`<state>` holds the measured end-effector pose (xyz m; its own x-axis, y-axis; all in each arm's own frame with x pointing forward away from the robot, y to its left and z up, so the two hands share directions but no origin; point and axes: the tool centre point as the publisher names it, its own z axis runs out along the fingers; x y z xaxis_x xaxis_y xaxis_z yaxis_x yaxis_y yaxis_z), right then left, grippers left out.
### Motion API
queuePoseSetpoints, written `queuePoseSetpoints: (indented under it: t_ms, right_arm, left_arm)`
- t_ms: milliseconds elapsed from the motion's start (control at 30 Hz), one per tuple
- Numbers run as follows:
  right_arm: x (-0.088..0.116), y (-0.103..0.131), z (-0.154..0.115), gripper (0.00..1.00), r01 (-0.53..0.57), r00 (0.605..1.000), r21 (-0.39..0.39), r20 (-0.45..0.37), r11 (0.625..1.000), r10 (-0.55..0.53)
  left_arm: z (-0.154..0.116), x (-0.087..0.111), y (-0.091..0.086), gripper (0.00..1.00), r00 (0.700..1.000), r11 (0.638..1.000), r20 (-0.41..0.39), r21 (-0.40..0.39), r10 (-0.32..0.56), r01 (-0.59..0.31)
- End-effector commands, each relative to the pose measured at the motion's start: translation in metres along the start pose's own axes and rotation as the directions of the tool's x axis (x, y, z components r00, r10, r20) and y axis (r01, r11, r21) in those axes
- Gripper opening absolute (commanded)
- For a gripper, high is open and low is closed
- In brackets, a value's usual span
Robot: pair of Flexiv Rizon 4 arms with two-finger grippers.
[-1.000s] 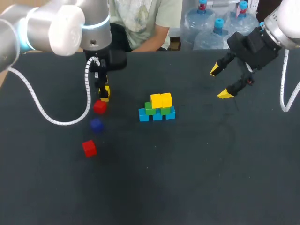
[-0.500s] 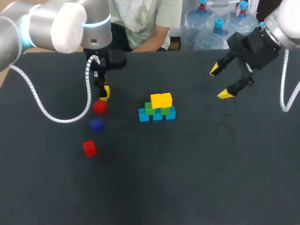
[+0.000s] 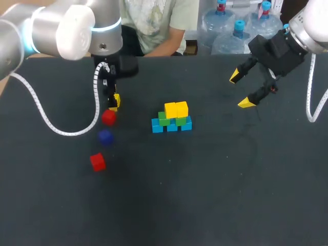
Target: Place the blue cubes, place green cubes on the blue cubes, place the yellow cubes on the green cubes, then place the red cubes on the yellow cubes, and place purple cube on the red cubes.
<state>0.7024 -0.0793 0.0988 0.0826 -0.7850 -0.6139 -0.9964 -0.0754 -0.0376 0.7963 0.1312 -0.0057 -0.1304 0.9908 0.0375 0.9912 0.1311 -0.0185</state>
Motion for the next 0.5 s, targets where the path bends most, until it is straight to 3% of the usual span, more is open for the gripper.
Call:
queuePoseSetpoints:
  t_ms: [33,67,167,267,300,500]
  right_arm:
    - [0.0001,0.0,0.0001,1.0,0.001,1.0,0.0,0.001,1.0,-0.001]
    - [0.0001,0.0,0.0001,1.0,0.001,1.0,0.0,0.001,1.0,-0.001]
    - [0.0001,0.0,0.0001,1.0,0.001,1.0,0.0,0.001,1.0,-0.001]
    - [0.0001,0.0,0.0001,1.0,0.001,1.0,0.0,0.001,1.0,-0.001]
    - [0.0001,0.0,0.0001,1.0,0.001,1.0,0.0,0.001,1.0,-0.001]
    - [0.0001,0.0,0.0001,1.0,0.001,1.0,0.0,0.001,1.0,-0.001]
  left_arm:
    - [0.0001,0.0006,0.0004,0.36,1.0,1.0,-0.008,-0.004,0.0,0.0]
    - [-0.0001,0.001,0.0004,0.24,1.0,1.0,-0.012,-0.005,-0.002,0.002]
    - [-0.0003,0.0027,0.0,0.06,1.0,1.0,-0.015,-0.008,-0.005,0.005]
    - [0.0004,0.0042,-0.0009,0.05,1.0,1.0,-0.013,-0.008,-0.008,0.008]
    - [0.001,0.0043,-0.0015,0.0,1.0,1.0,-0.012,-0.008,-0.008,0.008]
    - [0.0034,0.0032,-0.0068,0.0,1.0,1.0,-0.004,-0.018,-0.001,0.0]
